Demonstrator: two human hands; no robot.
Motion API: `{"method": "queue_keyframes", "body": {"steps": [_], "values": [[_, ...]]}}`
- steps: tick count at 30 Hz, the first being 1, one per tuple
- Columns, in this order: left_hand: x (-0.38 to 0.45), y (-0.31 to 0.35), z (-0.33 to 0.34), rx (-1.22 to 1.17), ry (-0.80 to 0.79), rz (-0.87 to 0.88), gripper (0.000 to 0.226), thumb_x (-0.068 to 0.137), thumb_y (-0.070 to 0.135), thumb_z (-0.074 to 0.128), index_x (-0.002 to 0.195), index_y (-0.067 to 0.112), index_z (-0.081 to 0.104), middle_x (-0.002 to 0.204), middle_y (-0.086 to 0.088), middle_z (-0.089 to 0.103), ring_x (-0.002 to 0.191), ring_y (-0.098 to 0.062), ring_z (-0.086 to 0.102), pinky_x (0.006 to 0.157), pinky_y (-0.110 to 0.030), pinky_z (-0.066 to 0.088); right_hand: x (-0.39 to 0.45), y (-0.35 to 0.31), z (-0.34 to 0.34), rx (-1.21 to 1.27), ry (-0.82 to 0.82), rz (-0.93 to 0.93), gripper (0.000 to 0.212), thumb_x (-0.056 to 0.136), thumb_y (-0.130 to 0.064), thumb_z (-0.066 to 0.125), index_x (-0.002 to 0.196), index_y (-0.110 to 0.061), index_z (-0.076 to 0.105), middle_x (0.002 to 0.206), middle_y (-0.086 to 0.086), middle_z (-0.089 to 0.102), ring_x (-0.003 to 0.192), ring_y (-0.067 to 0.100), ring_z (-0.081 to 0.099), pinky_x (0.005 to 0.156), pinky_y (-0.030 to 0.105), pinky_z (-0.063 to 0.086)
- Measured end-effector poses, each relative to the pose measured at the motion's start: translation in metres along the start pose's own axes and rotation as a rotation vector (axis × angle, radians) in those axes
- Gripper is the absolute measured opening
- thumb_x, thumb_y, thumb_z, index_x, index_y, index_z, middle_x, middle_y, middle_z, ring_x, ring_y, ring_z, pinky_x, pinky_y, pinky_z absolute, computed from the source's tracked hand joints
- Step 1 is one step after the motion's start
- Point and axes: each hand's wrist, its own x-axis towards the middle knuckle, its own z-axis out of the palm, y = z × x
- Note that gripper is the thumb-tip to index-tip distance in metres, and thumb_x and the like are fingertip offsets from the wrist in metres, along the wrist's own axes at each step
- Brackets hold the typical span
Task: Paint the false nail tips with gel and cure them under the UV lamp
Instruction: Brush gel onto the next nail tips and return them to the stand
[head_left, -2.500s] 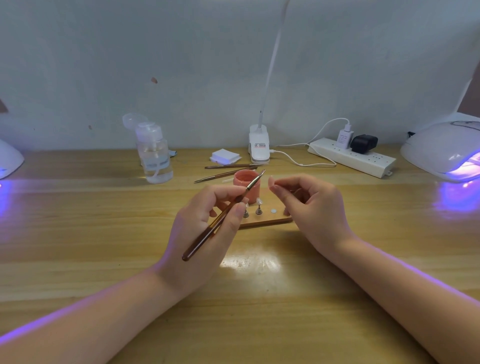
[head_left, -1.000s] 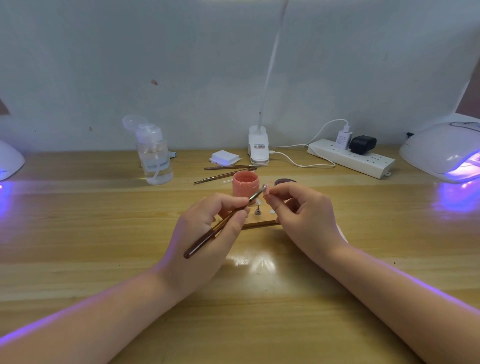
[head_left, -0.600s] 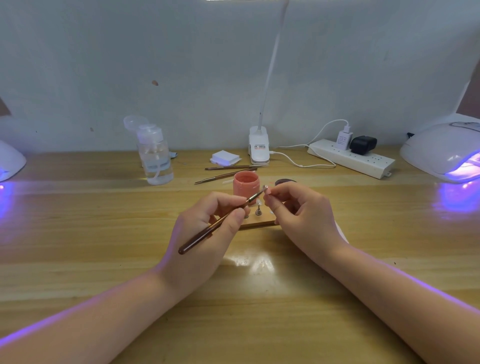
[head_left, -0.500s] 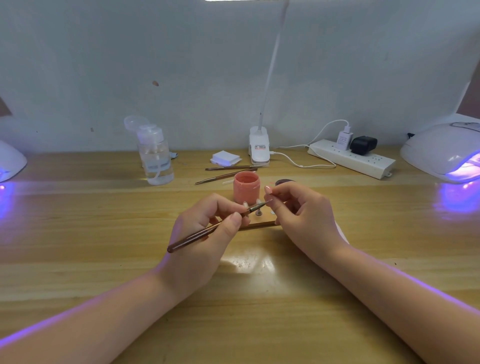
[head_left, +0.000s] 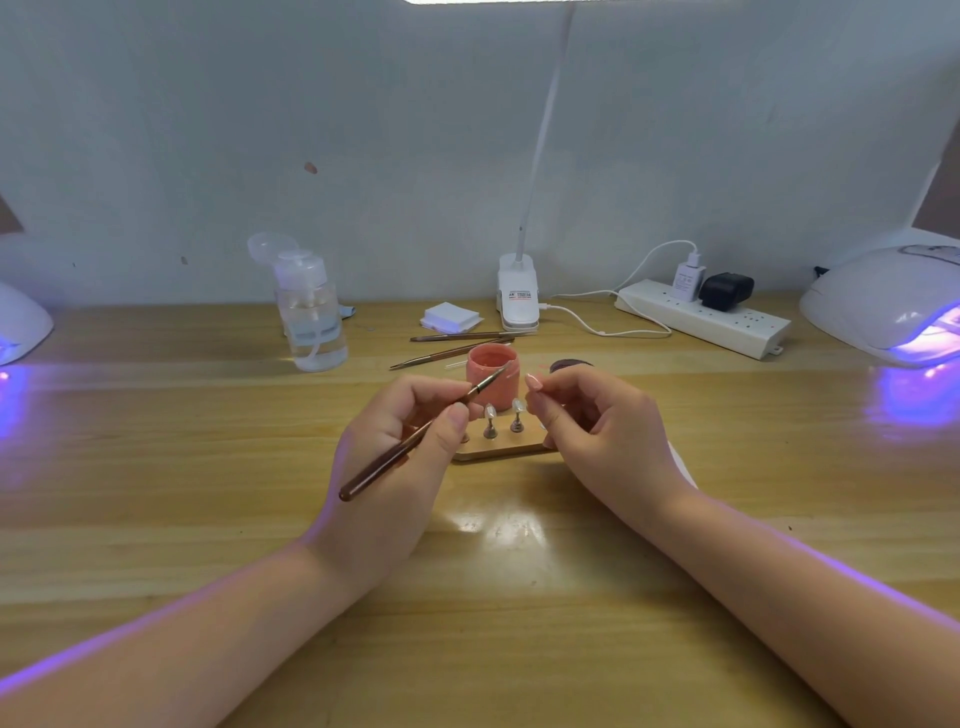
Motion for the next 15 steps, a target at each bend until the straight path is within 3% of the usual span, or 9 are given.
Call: {"method": "queue_keyframes", "body": {"steps": [4,8,11,15], "values": [[-0.0019,0.0015,0.0017,0.069,-0.025,0.040,0.016,0.087,0.022,0.061,0.098,0.032,0.066,0.094,0.011,0.073,0.089,-0.008,0.068,0.075,-0.017,0.051,0.0002,0.0001,0.0006,-0.021,0.022,-0.020,0.008,0.089,-0.013,0.068,0.094,-0.010,0.072,0.071,0.001,0.066,0.064,0.026,0.061,0.064,0.049,0.051],[-0.0033,0.0007,0.0001,0.163,-0.079,0.079,0.013,0.087,0.024,0.062,0.098,0.027,0.067,0.092,0.009,0.072,0.085,-0.014,0.066,0.075,-0.028,0.052,0.0002,-0.0005,0.0010,-0.042,0.028,-0.023,0.006,0.088,-0.011,0.069,0.093,-0.010,0.072,0.072,0.000,0.066,0.061,0.023,0.058,0.063,0.046,0.050],[-0.0037,0.0021,-0.0023,0.158,-0.080,0.118,0.016,0.084,0.032,0.057,0.094,0.023,0.065,0.089,0.009,0.072,0.082,-0.012,0.064,0.073,-0.024,0.050,-0.0002,-0.0014,0.0005,-0.057,0.024,-0.022,0.007,0.088,-0.012,0.068,0.093,-0.009,0.072,0.072,0.001,0.066,0.061,0.023,0.058,0.063,0.044,0.050],[-0.0022,0.0029,0.0005,0.169,-0.039,0.108,0.012,0.088,0.027,0.062,0.099,0.033,0.065,0.094,0.013,0.072,0.086,-0.011,0.065,0.075,-0.021,0.051,-0.0002,-0.0025,0.0002,-0.066,0.022,-0.031,0.008,0.089,-0.013,0.068,0.093,-0.009,0.072,0.072,0.001,0.066,0.061,0.022,0.058,0.063,0.043,0.050]]}}
